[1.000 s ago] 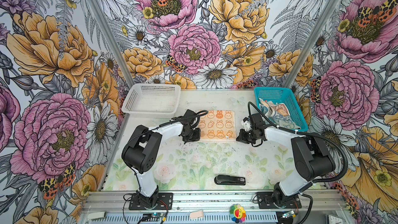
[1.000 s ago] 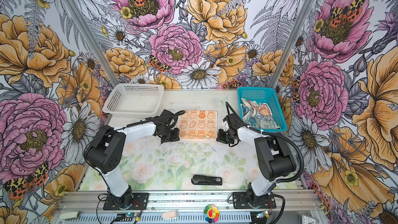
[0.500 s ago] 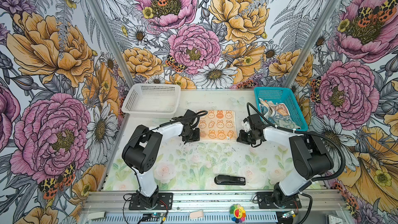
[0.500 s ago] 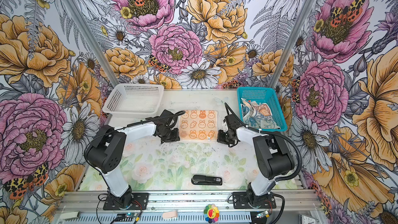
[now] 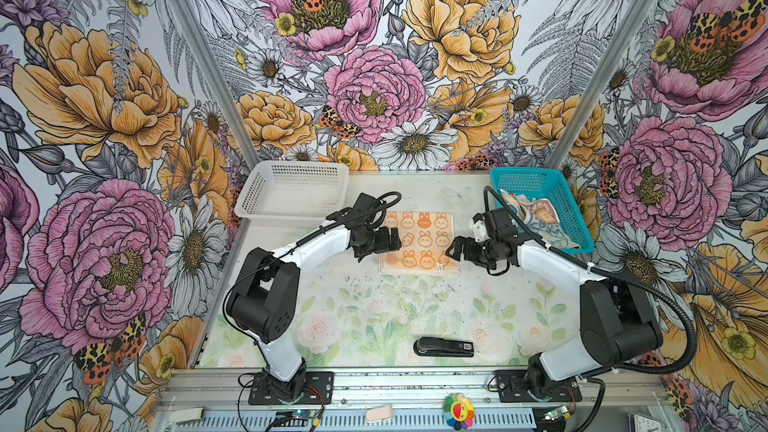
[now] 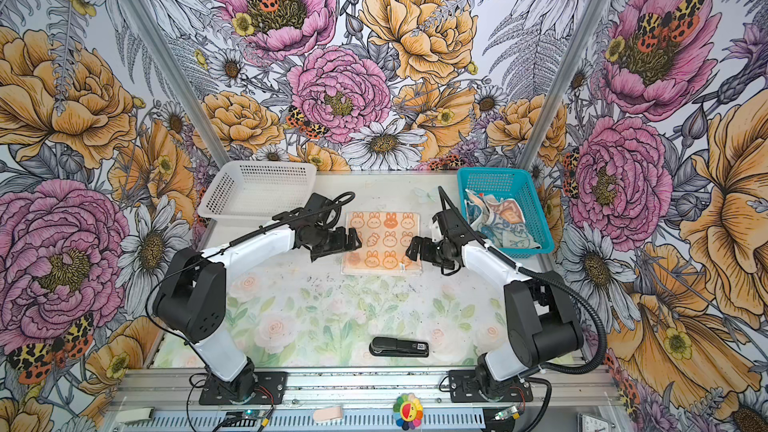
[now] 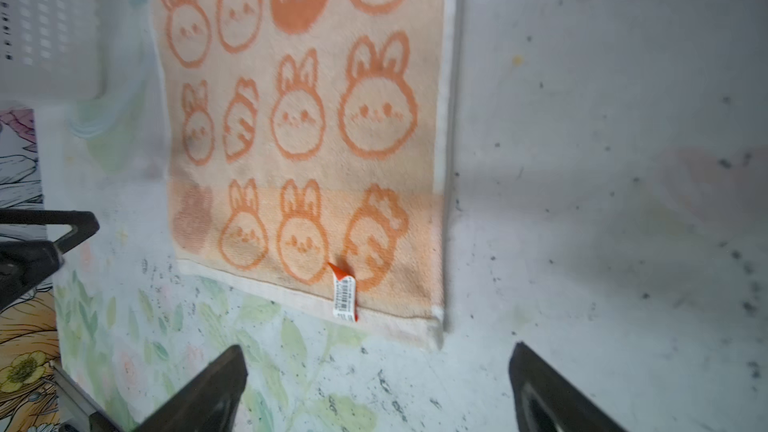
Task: Fold and stack the towels
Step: 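Open both grippers and draw them back from the flat towel edge, then move both grippers over the towel to its edge farthest from the robot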
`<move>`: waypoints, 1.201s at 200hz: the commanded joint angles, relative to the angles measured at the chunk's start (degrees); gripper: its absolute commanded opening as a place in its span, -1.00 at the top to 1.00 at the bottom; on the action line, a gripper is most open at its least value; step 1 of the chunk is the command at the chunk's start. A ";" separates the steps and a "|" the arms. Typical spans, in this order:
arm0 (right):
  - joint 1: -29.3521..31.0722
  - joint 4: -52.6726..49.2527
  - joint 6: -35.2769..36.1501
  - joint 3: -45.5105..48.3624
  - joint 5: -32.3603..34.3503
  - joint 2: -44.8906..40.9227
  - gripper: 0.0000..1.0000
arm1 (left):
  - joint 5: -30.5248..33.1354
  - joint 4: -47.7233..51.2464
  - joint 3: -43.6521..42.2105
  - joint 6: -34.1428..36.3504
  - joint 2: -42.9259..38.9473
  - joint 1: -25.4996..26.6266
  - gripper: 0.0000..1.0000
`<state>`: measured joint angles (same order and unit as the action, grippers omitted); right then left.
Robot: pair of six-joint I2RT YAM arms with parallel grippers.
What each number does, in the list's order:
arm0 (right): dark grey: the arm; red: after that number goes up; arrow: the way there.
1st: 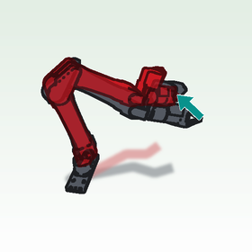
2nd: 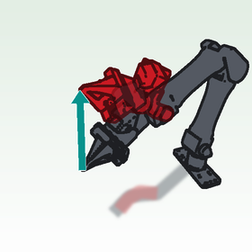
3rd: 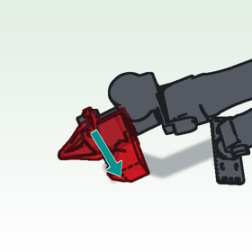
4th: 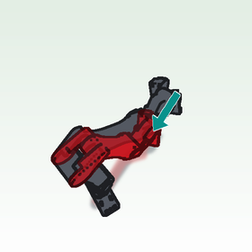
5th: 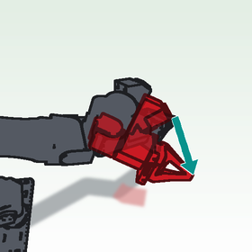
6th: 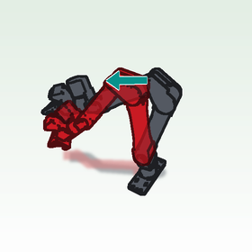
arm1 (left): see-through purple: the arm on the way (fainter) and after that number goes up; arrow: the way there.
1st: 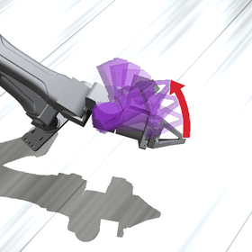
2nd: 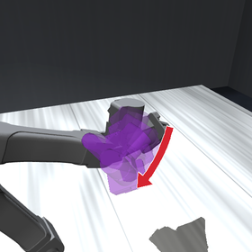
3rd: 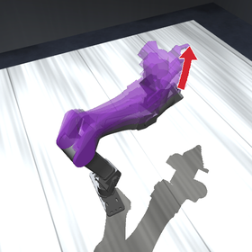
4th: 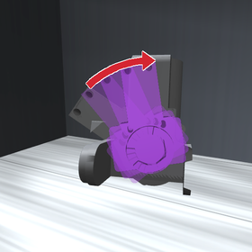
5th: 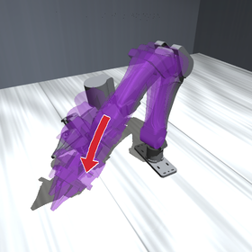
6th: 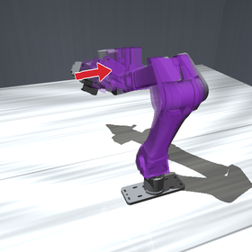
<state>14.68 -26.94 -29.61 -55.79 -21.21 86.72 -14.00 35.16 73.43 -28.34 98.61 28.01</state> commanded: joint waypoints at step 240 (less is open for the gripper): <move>-5.16 25.86 -13.84 -31.43 -19.59 42.90 -0.98 | -6.94 -20.74 17.90 -12.62 29.63 -7.84 -0.98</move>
<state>10.13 -1.78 -45.15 -85.80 -40.40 127.68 -22.61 13.50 91.94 -43.27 127.68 21.02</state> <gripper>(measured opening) 0.992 0.990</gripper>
